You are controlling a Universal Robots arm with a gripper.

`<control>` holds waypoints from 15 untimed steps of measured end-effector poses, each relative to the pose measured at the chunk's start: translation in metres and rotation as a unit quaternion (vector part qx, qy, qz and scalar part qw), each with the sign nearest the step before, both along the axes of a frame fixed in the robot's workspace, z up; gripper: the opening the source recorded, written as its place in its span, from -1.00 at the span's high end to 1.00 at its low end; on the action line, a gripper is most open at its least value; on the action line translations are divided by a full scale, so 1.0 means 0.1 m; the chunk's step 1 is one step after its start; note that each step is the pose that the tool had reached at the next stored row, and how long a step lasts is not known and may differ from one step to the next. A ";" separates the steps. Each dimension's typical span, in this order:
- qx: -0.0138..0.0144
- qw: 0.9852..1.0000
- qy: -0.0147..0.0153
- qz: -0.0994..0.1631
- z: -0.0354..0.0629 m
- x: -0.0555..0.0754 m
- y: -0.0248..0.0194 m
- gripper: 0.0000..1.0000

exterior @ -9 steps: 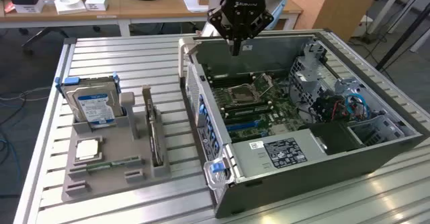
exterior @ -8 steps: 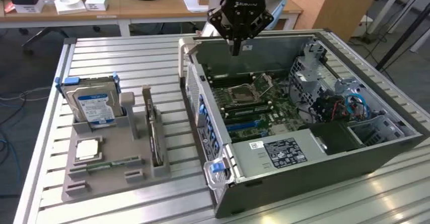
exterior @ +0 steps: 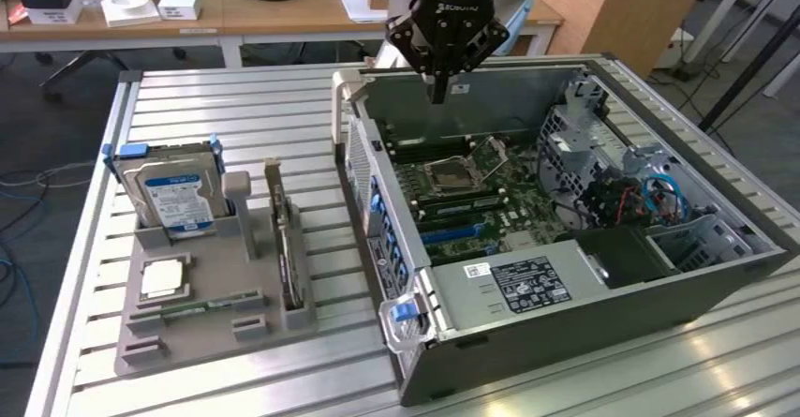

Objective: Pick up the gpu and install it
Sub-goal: 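Reach for the gpu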

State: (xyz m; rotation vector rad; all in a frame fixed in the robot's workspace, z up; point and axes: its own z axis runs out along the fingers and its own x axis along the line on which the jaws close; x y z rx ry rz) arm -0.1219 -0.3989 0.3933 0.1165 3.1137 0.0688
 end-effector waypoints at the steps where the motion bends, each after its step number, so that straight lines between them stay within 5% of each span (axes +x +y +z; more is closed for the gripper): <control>1: 0.000 1.000 0.000 0.000 0.000 0.00 0.000 0.80; 6: 0.000 1.000 0.000 0.000 -0.001 -0.02 -0.001 0.80; 15: 0.000 1.000 0.000 0.000 -0.007 -0.26 0.000 0.80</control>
